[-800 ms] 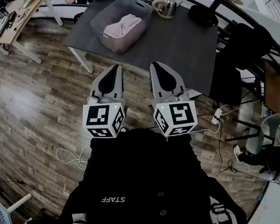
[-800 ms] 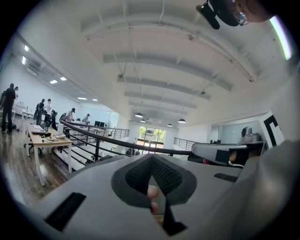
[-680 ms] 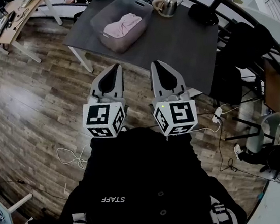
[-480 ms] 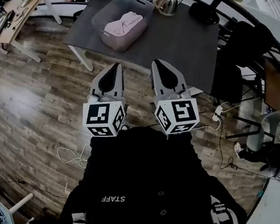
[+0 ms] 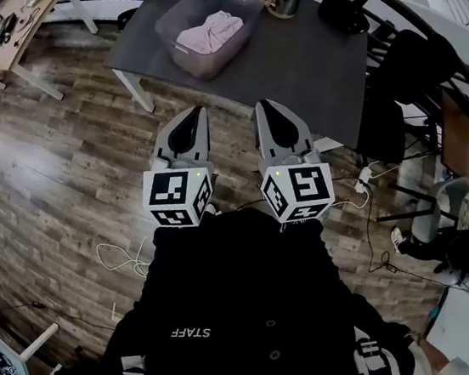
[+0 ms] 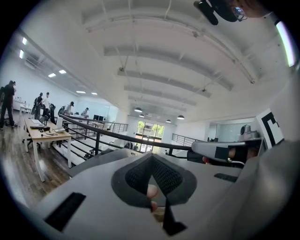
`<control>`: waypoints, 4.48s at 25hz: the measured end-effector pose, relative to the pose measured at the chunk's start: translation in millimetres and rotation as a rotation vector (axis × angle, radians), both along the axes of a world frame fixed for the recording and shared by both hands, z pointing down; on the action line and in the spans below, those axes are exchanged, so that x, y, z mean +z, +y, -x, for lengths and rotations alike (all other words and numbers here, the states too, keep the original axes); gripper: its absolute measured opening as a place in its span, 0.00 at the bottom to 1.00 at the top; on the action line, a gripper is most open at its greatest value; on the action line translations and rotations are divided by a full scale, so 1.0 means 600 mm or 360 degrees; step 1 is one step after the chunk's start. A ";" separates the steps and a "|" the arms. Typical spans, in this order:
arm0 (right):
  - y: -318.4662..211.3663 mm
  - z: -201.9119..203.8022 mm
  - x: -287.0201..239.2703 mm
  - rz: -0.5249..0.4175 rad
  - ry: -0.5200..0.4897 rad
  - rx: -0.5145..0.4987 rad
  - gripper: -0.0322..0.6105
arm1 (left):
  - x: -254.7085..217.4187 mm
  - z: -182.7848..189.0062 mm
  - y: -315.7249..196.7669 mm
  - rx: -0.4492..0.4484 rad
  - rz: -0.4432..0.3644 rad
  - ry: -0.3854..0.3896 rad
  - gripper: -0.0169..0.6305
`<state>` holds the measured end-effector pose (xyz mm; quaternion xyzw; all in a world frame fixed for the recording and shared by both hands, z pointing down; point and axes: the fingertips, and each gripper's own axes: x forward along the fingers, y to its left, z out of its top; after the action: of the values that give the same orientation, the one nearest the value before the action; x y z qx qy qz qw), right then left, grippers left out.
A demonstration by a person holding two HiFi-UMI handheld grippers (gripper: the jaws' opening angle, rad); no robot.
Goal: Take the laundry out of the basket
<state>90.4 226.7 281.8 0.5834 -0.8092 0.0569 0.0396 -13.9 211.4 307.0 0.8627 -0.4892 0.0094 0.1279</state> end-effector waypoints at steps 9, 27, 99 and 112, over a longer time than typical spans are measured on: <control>-0.002 0.058 0.057 0.0128 0.0046 0.0019 0.07 | 0.050 0.058 0.000 0.0048 0.0066 0.0072 0.02; -0.047 0.110 0.077 0.0144 0.0055 -0.0029 0.07 | 0.073 0.110 -0.045 -0.0054 0.0095 0.0022 0.02; -0.820 0.055 0.475 0.1175 0.0447 -0.0785 0.27 | 0.393 -0.029 -0.774 0.0007 0.1010 -0.0161 0.02; -0.847 0.049 0.548 0.1352 0.0581 -0.1022 0.40 | 0.458 -0.032 -0.806 -0.0110 0.1187 -0.0172 0.02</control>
<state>61.0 -281.3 610.7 0.2410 -0.8322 0.2610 0.4258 5.3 -272.4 581.6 0.7381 -0.4870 0.2281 0.4075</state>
